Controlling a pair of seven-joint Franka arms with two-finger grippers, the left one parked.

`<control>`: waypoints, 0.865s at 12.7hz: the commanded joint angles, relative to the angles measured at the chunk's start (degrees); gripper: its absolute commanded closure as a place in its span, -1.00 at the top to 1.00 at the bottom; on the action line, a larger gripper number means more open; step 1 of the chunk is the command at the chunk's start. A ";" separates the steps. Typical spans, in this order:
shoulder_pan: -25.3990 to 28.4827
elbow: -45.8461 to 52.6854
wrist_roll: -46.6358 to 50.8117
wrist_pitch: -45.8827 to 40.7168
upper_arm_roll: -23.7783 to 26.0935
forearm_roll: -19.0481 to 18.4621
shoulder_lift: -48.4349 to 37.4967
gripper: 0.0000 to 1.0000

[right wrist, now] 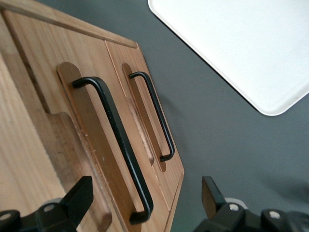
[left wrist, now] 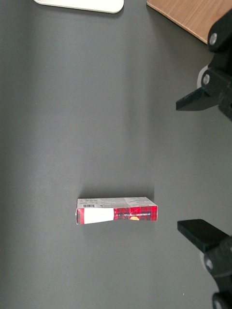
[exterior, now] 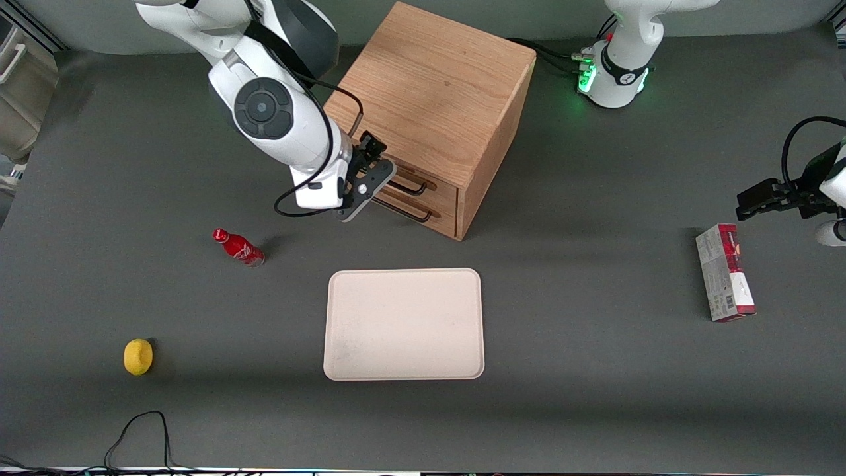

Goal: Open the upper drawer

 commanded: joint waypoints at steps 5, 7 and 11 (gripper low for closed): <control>-0.09 -6.74 -1.28 8.36 0.20 0.19 -0.85 1.00; -0.09 -8.24 -1.28 10.65 0.20 0.01 -0.76 1.00; -0.09 -8.59 -2.59 11.62 0.11 -0.16 -0.06 1.00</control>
